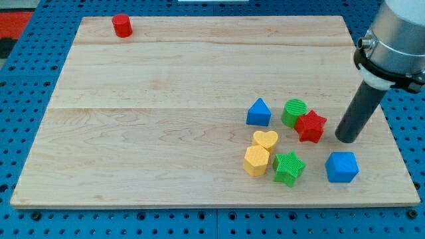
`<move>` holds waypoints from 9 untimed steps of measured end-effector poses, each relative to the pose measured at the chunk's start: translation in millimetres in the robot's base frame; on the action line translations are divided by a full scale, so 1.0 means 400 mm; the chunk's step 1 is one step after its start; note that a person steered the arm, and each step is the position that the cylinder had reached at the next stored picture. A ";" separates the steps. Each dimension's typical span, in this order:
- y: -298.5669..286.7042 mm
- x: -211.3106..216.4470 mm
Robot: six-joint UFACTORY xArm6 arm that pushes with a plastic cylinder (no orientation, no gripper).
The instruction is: Move the red star towards the center left
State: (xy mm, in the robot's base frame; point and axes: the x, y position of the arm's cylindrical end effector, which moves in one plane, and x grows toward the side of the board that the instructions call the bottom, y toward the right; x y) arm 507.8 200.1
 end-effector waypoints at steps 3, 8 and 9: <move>-0.114 -0.036; -0.171 -0.051; -0.183 -0.031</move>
State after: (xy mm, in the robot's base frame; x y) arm 495.2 127.0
